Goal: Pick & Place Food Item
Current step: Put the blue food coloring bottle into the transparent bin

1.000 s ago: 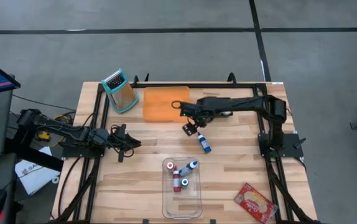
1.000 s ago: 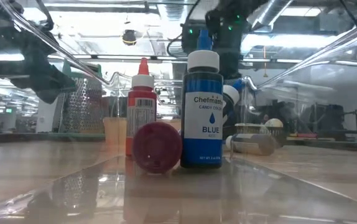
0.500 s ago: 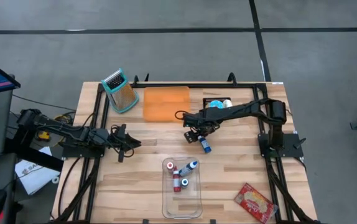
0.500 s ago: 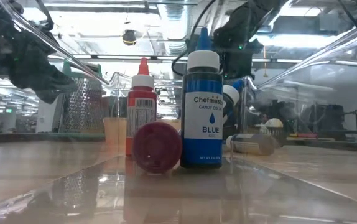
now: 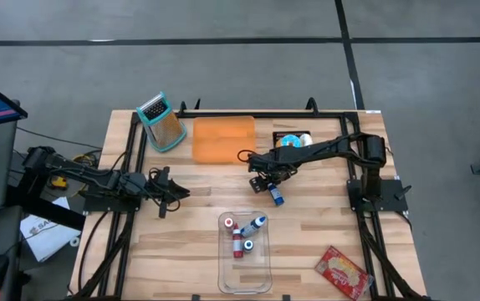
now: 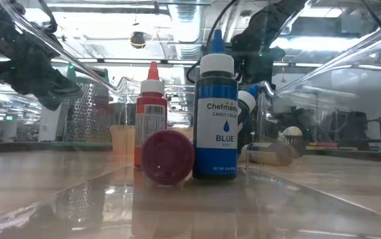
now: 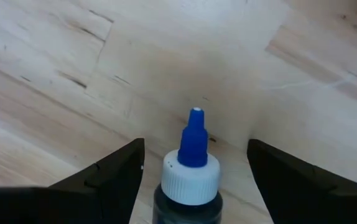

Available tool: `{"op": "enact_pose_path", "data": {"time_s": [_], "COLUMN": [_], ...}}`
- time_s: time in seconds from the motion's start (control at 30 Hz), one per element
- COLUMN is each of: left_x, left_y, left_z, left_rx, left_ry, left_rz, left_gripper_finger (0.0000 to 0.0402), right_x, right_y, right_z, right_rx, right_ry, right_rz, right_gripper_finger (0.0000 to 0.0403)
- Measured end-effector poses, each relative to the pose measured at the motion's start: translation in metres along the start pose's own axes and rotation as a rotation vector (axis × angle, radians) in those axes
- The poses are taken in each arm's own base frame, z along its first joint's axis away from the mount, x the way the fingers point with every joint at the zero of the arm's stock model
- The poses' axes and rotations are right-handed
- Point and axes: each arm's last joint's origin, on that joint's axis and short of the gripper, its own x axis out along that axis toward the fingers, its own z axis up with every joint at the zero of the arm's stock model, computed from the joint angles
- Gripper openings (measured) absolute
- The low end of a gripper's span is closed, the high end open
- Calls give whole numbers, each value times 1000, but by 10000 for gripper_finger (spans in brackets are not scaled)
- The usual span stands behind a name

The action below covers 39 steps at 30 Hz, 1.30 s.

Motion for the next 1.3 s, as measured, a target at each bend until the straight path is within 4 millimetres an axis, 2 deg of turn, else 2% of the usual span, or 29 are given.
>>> {"op": "enact_pose_path", "data": {"time_s": [0.13, 0.37, 0.47, 0.53, 0.57, 0.67, 0.9, 1.1, 1.3], "left_x": [0, 0, 0, 0, 0, 0, 0, 0, 0], "left_y": [0, 0, 0, 0, 0, 0, 0, 0, 0], "left_z": [0, 0, 0, 0, 0, 0, 0, 0, 0], "left_rx": [0, 0, 0, 0, 0, 0, 0, 0, 0], "left_ry": [0, 0, 0, 0, 0, 0, -1, -1, -2], "left_rz": [0, 0, 0, 0, 0, 0, 0, -1, -1], "left_gripper_finger": [60, 56, 58, 58, 58, 56, 60, 59, 56], "right_x": [0, 1, -1, -5, -9, -35, -105, -169, -209], "right_y": [-1, -4, -2, 0, -1, 3, -11, -31, -40], "right_z": [0, -1, -1, 0, -1, -1, -9, -28, -58], "right_rx": [2, -6, -21, -40, -45, -53, -43, 24, 18], "right_ry": [4, 13, 3, -30, -40, -136, -326, -516, -637], "right_rz": [-8, -33, -15, 4, 9, 67, 160, 266, 388], "right_gripper_finger": [242, 94, 76, 23, 19, 19, 19, 19, 19]}}
